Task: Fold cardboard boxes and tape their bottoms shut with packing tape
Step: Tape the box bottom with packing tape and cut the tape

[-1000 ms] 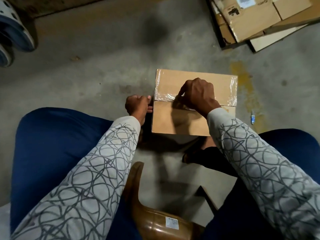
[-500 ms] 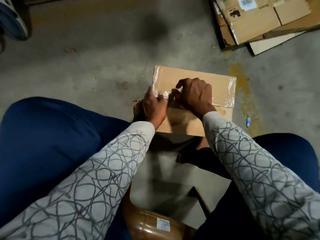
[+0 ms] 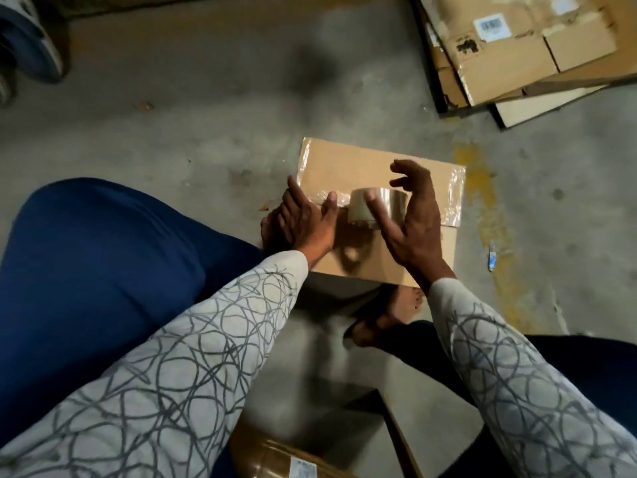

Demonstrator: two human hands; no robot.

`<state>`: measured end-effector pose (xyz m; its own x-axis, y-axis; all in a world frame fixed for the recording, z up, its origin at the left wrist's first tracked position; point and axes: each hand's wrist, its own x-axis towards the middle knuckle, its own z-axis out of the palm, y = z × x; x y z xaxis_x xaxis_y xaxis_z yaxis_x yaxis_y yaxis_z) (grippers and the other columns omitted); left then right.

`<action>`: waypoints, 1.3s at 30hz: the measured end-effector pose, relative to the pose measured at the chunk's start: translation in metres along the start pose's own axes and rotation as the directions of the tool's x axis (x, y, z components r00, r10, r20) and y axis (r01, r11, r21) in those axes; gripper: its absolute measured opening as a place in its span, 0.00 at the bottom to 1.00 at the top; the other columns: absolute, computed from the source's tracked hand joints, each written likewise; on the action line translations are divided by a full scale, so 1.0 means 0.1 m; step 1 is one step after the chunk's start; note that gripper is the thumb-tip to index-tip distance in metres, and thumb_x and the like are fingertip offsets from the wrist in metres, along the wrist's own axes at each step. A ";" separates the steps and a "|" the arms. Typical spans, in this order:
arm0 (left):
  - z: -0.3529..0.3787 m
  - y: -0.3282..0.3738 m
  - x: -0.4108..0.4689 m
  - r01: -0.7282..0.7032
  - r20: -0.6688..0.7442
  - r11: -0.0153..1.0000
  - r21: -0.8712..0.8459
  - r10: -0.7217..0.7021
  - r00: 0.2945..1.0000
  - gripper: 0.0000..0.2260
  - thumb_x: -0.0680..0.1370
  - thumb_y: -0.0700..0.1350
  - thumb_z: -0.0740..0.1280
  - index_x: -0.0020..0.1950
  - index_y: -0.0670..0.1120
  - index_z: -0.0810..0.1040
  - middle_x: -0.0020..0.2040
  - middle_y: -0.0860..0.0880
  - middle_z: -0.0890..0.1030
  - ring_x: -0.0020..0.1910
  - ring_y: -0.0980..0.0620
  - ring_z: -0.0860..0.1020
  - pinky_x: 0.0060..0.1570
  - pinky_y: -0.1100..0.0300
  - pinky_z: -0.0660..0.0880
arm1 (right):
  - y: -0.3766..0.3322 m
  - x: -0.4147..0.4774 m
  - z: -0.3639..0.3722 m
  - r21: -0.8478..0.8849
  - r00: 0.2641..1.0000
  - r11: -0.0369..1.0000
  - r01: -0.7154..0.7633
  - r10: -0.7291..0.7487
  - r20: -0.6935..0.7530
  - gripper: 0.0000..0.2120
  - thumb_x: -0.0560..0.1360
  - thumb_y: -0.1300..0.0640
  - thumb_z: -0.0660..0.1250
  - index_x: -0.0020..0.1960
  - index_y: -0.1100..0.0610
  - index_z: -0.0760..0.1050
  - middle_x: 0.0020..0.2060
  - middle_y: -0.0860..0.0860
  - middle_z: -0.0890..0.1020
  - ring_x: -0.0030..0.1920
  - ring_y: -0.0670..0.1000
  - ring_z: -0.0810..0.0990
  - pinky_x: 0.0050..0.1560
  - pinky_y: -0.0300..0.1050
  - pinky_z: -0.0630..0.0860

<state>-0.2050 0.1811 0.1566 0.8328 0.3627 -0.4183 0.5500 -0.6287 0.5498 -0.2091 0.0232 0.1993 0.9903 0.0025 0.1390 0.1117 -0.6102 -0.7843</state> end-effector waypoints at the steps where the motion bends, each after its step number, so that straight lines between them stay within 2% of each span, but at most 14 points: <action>1: 0.01 0.01 0.00 -0.003 0.000 1.000 0.002 0.003 1.000 0.39 0.81 0.63 0.58 0.82 0.45 0.43 0.80 0.43 0.56 0.79 0.43 0.55 0.77 0.46 0.51 | 0.03 -0.01 -0.02 -0.055 0.996 0.996 0.066 -0.063 0.056 0.27 0.77 0.42 0.71 0.69 0.56 0.69 0.62 0.53 0.75 0.58 0.52 0.77 0.58 0.51 0.76; 3: 0.01 0.00 0.01 -0.002 0.004 1.000 0.009 0.002 1.000 0.41 0.80 0.64 0.59 0.82 0.45 0.42 0.81 0.43 0.55 0.79 0.43 0.55 0.78 0.47 0.51 | 0.06 -0.03 -0.02 -0.170 0.975 0.967 0.191 -0.167 0.150 0.25 0.76 0.43 0.72 0.68 0.54 0.74 0.58 0.56 0.75 0.57 0.54 0.77 0.57 0.51 0.77; 6: 0.01 -0.01 0.00 -0.008 0.028 1.000 0.015 0.008 1.000 0.44 0.79 0.65 0.61 0.82 0.45 0.41 0.81 0.43 0.54 0.80 0.43 0.54 0.78 0.47 0.50 | 0.05 -0.01 -0.03 -0.257 0.953 0.924 0.284 -0.242 0.183 0.17 0.77 0.42 0.71 0.60 0.52 0.83 0.45 0.55 0.77 0.46 0.55 0.76 0.45 0.52 0.75; 12: 0.00 0.02 0.00 0.008 0.042 0.999 0.045 -0.010 0.999 0.45 0.80 0.65 0.59 0.82 0.44 0.38 0.81 0.43 0.52 0.80 0.43 0.52 0.78 0.48 0.47 | 0.04 0.09 -0.06 -0.334 0.879 0.834 0.439 -0.322 0.352 0.18 0.77 0.41 0.69 0.58 0.52 0.83 0.40 0.55 0.77 0.41 0.57 0.75 0.42 0.50 0.73; 18: -0.01 0.03 0.02 0.012 0.071 0.999 0.050 -0.015 0.997 0.45 0.79 0.66 0.59 0.81 0.44 0.36 0.82 0.43 0.51 0.80 0.43 0.53 0.78 0.47 0.48 | 0.02 0.10 -0.05 -0.417 0.868 0.784 0.459 -0.297 0.397 0.17 0.76 0.41 0.68 0.59 0.50 0.83 0.41 0.55 0.79 0.41 0.56 0.75 0.41 0.48 0.73; 21: 0.00 0.00 -0.01 0.006 0.091 0.999 0.051 -0.011 0.996 0.45 0.80 0.67 0.57 0.81 0.45 0.35 0.83 0.44 0.46 0.81 0.42 0.48 0.79 0.45 0.47 | 0.04 0.07 -0.07 -0.438 0.903 0.809 0.392 -0.247 0.353 0.21 0.77 0.38 0.66 0.64 0.48 0.80 0.48 0.55 0.80 0.48 0.56 0.76 0.48 0.50 0.72; 23: 0.02 -0.09 -0.06 -0.141 0.022 0.979 0.144 0.140 0.990 0.41 0.81 0.65 0.54 0.82 0.45 0.37 0.82 0.44 0.40 0.81 0.43 0.42 0.79 0.44 0.44 | 0.05 0.07 -0.09 -0.494 0.938 0.809 0.318 -0.195 0.285 0.23 0.77 0.35 0.64 0.67 0.45 0.78 0.54 0.54 0.79 0.54 0.56 0.76 0.55 0.53 0.70; 24: 0.02 -0.17 -0.11 -0.272 0.011 0.936 0.224 0.277 0.961 0.39 0.82 0.63 0.53 0.82 0.44 0.38 0.82 0.44 0.38 0.81 0.44 0.40 0.79 0.46 0.41 | 0.05 0.07 -0.10 -0.516 0.954 0.811 0.276 -0.163 0.253 0.24 0.77 0.33 0.63 0.67 0.43 0.77 0.56 0.53 0.79 0.57 0.55 0.76 0.57 0.55 0.69; 26: 0.08 -0.36 -0.22 -0.535 0.124 0.767 0.354 0.529 0.840 0.36 0.83 0.57 0.54 0.81 0.43 0.37 0.82 0.42 0.37 0.81 0.44 0.38 0.79 0.48 0.37 | 0.06 0.07 -0.10 -0.504 0.969 0.839 0.202 -0.098 0.225 0.24 0.75 0.32 0.64 0.67 0.41 0.76 0.59 0.52 0.78 0.60 0.54 0.74 0.55 0.56 0.71; 28: 0.15 -0.49 -0.30 -0.659 0.213 0.634 0.405 0.635 0.743 0.35 0.83 0.55 0.52 0.81 0.42 0.37 0.82 0.41 0.40 0.81 0.43 0.40 0.80 0.45 0.44 | 0.05 0.07 -0.07 -0.472 0.966 0.863 0.181 -0.068 0.248 0.24 0.75 0.31 0.64 0.67 0.40 0.76 0.60 0.52 0.78 0.60 0.54 0.74 0.52 0.56 0.74; 31: 0.14 -0.48 -0.35 -0.675 0.226 0.626 0.391 0.645 0.730 0.31 0.83 0.60 0.36 0.81 0.43 0.38 0.82 0.40 0.44 0.81 0.41 0.43 0.80 0.44 0.47 | 0.05 0.04 -0.03 -0.458 0.962 0.869 0.185 -0.064 0.267 0.25 0.75 0.32 0.64 0.68 0.41 0.76 0.60 0.52 0.77 0.60 0.54 0.73 0.53 0.53 0.73; 33: 0.09 -0.43 -0.35 -0.674 0.265 0.634 0.379 0.624 0.735 0.33 0.81 0.61 0.33 0.82 0.44 0.41 0.82 0.41 0.41 0.81 0.42 0.40 0.80 0.45 0.45 | 0.06 0.04 -0.01 -0.447 0.962 0.876 0.184 -0.067 0.264 0.25 0.76 0.33 0.64 0.68 0.42 0.76 0.58 0.53 0.77 0.59 0.54 0.73 0.54 0.51 0.72; 36: 0.07 -0.43 -0.33 -0.682 0.287 0.585 0.440 0.628 0.724 0.33 0.81 0.60 0.40 0.83 0.45 0.44 0.83 0.43 0.41 0.81 0.44 0.39 0.79 0.44 0.43 | 0.07 0.05 0.00 -0.417 0.960 0.887 0.199 -0.091 0.264 0.24 0.76 0.34 0.66 0.68 0.44 0.77 0.55 0.54 0.77 0.56 0.55 0.73 0.55 0.50 0.71; 39: 0.07 -0.45 -0.36 -0.737 0.222 0.475 0.480 0.747 0.626 0.33 0.82 0.61 0.51 0.82 0.42 0.54 0.82 0.42 0.44 0.81 0.49 0.38 0.78 0.49 0.34 | 0.05 0.04 -0.04 -0.409 0.935 0.877 0.252 -0.112 0.337 0.26 0.74 0.37 0.70 0.69 0.45 0.75 0.55 0.55 0.76 0.56 0.55 0.72 0.55 0.50 0.71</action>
<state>-0.2600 0.1912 0.1418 0.9184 -0.3954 -0.0115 -0.3832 -0.8964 0.2226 -0.2045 0.0170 0.1980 0.9413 0.3374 0.0140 0.3137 -0.8584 -0.4058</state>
